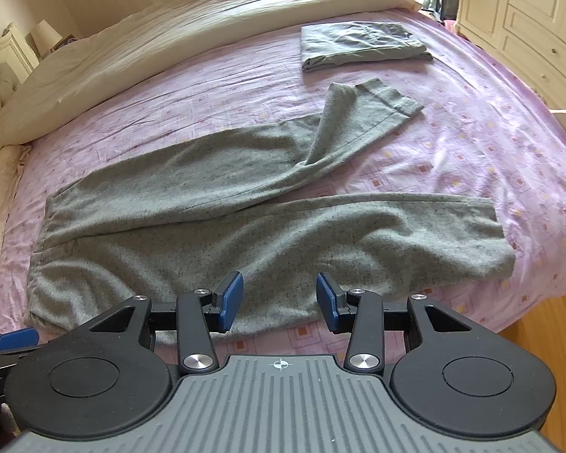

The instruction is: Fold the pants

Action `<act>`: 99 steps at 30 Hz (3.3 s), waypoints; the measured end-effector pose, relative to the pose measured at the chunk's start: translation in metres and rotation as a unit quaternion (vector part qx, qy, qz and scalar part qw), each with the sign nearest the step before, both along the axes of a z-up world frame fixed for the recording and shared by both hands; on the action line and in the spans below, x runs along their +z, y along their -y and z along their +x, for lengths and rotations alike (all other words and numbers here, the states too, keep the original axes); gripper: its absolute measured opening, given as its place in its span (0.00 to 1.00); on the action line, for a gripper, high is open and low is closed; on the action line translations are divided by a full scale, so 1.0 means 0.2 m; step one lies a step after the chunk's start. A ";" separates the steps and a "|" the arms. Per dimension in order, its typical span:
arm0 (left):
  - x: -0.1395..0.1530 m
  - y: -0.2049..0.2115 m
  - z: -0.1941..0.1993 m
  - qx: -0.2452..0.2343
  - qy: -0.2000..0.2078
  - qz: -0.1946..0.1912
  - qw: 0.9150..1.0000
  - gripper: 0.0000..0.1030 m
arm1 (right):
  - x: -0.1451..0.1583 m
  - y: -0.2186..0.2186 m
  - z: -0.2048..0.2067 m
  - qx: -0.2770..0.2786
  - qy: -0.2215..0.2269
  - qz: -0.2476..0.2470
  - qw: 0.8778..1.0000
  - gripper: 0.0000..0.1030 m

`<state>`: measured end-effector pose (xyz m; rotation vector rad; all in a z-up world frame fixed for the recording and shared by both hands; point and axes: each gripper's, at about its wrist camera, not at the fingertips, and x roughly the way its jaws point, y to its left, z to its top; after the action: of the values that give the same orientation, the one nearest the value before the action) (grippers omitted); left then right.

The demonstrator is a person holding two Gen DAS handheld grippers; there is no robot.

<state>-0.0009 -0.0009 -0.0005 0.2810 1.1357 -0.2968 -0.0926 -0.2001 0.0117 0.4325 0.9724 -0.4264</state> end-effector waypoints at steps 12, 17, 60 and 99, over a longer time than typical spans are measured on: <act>0.00 -0.01 -0.02 0.001 -0.009 -0.008 1.000 0.75 | 0.00 -0.03 0.00 0.003 -0.003 0.001 1.000 0.40; 0.00 -0.02 -0.02 0.002 -0.011 -0.008 1.000 0.75 | 0.01 -0.04 0.00 0.007 -0.002 0.001 1.000 0.40; -0.01 -0.02 -0.02 0.005 -0.010 0.004 1.000 0.75 | 0.01 -0.08 0.04 0.034 -0.015 -0.011 0.999 0.40; -0.11 0.40 0.43 -0.158 0.042 0.030 0.986 0.66 | -0.31 0.74 -0.05 -0.209 -0.078 -0.043 0.974 0.52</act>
<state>0.0850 -0.0805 -0.0222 0.5252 1.0160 -0.5257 -0.1030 -0.3484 -0.0504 0.5328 1.0113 -0.8908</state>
